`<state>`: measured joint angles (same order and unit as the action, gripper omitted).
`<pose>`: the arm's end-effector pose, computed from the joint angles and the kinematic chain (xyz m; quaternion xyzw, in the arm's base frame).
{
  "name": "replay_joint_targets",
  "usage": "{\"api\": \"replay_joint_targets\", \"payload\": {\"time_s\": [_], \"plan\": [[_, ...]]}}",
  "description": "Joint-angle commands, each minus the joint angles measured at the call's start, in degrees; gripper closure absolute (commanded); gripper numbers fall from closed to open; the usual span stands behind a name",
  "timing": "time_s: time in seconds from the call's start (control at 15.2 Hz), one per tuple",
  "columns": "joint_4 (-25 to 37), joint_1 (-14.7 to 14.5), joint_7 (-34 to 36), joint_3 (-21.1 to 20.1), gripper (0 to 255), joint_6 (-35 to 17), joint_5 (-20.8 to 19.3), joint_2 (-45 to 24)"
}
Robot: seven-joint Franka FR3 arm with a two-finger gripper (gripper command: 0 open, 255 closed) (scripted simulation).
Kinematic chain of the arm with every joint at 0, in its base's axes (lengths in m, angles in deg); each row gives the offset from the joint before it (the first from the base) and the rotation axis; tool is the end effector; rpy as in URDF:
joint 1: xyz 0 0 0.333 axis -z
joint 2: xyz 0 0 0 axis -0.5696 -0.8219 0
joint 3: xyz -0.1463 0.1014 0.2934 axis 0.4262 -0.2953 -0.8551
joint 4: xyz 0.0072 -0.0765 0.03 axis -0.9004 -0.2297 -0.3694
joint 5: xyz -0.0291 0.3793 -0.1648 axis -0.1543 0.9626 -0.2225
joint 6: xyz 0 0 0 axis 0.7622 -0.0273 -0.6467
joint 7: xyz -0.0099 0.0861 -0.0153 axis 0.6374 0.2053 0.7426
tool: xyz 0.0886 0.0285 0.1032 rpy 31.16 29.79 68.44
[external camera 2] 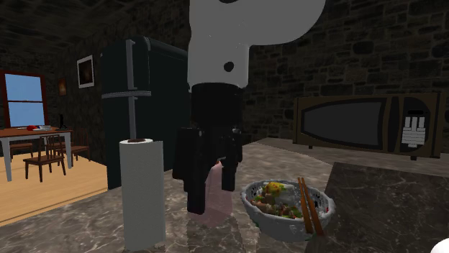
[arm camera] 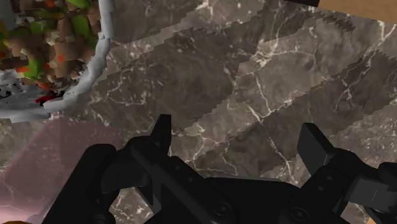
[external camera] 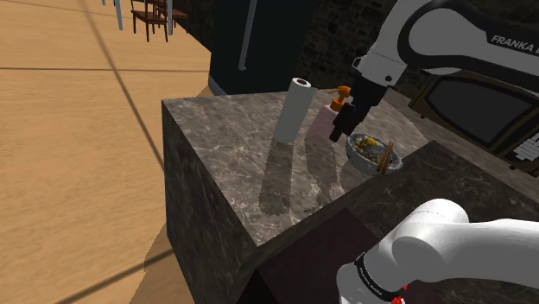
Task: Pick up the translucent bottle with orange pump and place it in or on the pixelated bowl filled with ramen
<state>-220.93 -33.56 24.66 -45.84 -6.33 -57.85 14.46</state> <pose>0.3071 0.0104 0.5414 -0.9968 -0.0604 0.0125 0.0506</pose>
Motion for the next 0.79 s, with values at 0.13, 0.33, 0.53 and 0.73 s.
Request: {"api": "replay_joint_targets", "payload": {"time_s": [0.13, 0.33, 0.53, 0.73], "plan": [[1.9, 0.9, -1.8, 1.3, 0, -1.2, -2.0, -1.7], [5.1, 2.1, -4.4, 3.2, 0, -2.9, -4.5, -4.4], [8.7, 3.0, -6.9, 5.1, 0, -4.5, -6.8, -7.1], [12.6, 3.8, -9.3, 6.9, 0, -6.0, -8.6, -10.0]]}}
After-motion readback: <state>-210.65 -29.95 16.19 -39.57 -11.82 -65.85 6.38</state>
